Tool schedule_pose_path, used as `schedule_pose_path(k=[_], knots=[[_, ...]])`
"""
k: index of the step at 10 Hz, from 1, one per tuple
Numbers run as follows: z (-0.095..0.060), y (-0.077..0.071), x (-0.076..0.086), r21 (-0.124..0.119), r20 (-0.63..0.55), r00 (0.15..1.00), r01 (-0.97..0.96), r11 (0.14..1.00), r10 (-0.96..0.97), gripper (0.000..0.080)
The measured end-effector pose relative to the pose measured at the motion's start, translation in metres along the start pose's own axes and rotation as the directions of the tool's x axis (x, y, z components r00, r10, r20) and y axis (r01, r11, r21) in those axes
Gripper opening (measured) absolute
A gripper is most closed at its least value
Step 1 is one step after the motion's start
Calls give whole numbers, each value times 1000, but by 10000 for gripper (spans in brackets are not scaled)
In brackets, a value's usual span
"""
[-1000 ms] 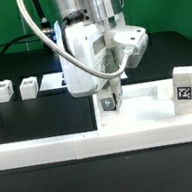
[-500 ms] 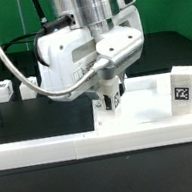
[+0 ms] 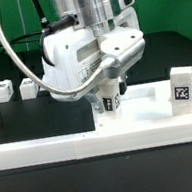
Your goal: Assemble square table
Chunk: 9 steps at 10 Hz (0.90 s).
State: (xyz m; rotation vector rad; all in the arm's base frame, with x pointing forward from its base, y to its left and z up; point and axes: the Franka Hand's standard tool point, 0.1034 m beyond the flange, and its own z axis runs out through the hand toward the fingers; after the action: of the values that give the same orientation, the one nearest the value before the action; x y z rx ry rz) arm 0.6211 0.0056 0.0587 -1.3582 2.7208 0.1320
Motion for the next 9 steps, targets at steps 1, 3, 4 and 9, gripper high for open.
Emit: schedule_pose_path(k=[1, 3, 4, 9], knots=[[0, 0, 0, 0, 0, 1000, 0, 1000, 0, 622], [0, 0, 0, 0, 0, 1000, 1, 1000, -1, 645], [-2, 0, -1, 2, 3, 1000, 19, 1000, -19, 648], [-22, 7, -3, 8, 28, 994, 109, 994, -110, 649]])
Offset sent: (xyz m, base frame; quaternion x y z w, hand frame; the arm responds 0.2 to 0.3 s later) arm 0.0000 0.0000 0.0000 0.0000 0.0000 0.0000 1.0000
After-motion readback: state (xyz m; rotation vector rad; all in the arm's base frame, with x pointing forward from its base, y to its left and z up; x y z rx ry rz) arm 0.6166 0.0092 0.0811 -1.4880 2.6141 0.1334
